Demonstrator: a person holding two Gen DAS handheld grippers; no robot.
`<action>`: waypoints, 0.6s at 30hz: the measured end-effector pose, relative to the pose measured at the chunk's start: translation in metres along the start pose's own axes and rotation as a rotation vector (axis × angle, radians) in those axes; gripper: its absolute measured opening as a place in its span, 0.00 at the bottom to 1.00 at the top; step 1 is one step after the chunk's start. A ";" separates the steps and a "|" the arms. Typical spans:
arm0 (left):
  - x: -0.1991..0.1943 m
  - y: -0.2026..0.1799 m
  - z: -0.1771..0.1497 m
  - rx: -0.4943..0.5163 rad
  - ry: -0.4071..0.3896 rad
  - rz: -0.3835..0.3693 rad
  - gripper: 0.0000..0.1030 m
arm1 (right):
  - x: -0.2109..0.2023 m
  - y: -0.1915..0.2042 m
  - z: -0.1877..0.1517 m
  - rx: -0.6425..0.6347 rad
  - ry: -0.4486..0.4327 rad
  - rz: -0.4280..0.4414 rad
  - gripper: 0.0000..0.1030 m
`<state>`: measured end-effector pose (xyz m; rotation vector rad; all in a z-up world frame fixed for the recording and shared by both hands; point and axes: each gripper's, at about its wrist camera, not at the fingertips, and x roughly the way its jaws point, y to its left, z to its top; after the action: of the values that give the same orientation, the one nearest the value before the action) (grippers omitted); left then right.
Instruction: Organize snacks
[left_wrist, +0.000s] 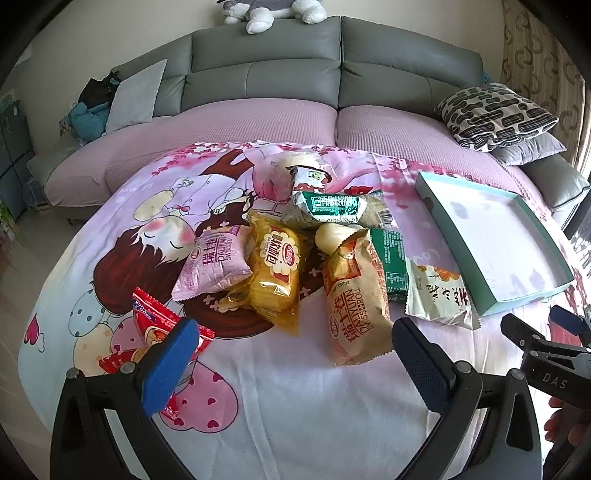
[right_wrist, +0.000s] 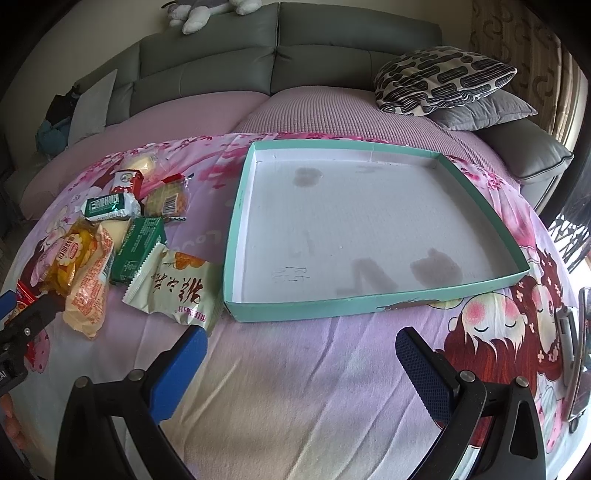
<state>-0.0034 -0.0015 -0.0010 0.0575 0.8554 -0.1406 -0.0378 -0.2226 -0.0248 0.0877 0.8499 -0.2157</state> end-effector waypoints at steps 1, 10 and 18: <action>-0.001 0.001 0.000 -0.001 -0.002 -0.005 1.00 | -0.002 0.000 0.000 0.001 -0.006 0.000 1.00; -0.020 0.038 0.006 -0.063 -0.049 -0.022 1.00 | -0.025 0.025 0.011 -0.044 -0.108 0.100 1.00; -0.014 0.083 -0.004 -0.117 -0.024 0.029 1.00 | -0.012 0.077 0.013 -0.123 -0.045 0.163 1.00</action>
<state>-0.0035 0.0826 0.0067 -0.0407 0.8373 -0.0636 -0.0190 -0.1481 -0.0083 0.0365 0.8051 -0.0117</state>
